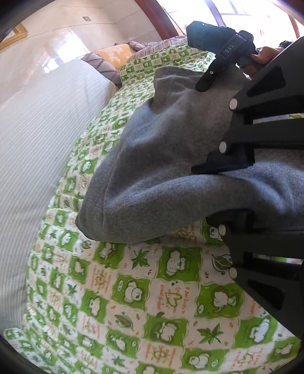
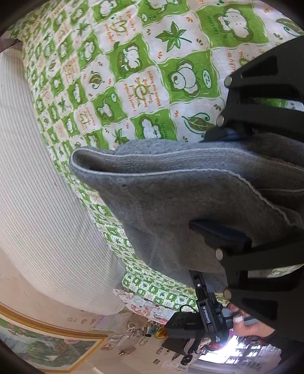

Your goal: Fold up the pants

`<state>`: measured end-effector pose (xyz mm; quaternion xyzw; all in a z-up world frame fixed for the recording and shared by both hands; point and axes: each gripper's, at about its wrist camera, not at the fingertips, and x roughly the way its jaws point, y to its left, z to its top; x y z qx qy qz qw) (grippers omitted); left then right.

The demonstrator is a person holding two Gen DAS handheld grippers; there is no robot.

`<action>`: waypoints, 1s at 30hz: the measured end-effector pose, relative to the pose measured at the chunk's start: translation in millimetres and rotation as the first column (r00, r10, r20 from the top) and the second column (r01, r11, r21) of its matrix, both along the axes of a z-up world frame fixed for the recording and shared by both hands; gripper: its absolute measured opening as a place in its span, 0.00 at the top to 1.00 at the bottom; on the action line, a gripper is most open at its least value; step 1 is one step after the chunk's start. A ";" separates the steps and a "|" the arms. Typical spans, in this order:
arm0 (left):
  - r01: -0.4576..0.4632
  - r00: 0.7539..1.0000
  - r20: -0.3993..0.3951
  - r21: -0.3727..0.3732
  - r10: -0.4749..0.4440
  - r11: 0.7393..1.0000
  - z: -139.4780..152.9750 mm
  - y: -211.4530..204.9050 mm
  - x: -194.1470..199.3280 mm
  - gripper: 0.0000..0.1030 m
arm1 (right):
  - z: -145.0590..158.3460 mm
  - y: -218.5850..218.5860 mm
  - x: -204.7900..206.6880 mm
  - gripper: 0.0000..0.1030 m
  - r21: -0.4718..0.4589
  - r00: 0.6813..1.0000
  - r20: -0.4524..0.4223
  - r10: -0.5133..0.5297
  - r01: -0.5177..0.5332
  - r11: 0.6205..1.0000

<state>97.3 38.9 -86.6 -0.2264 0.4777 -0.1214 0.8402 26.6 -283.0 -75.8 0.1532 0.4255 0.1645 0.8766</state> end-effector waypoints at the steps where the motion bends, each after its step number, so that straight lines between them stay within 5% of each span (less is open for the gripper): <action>1: -0.003 1.000 0.006 0.000 0.003 1.000 3.1 0.7 -2.5 0.81 | 3.7 3.6 -1.9 0.58 -0.013 1.000 0.012 0.008 -0.007 1.000; 8: -0.003 0.999 0.049 0.021 0.002 1.000 21.2 11.8 -20.6 0.84 | 22.5 21.7 -7.5 0.66 -0.036 0.997 0.074 0.037 -0.034 0.999; 30: -0.181 0.976 0.141 0.120 0.164 0.976 54.8 90.0 -68.4 0.84 | 39.6 145.3 3.6 0.67 -0.088 0.971 0.114 0.211 -0.202 0.975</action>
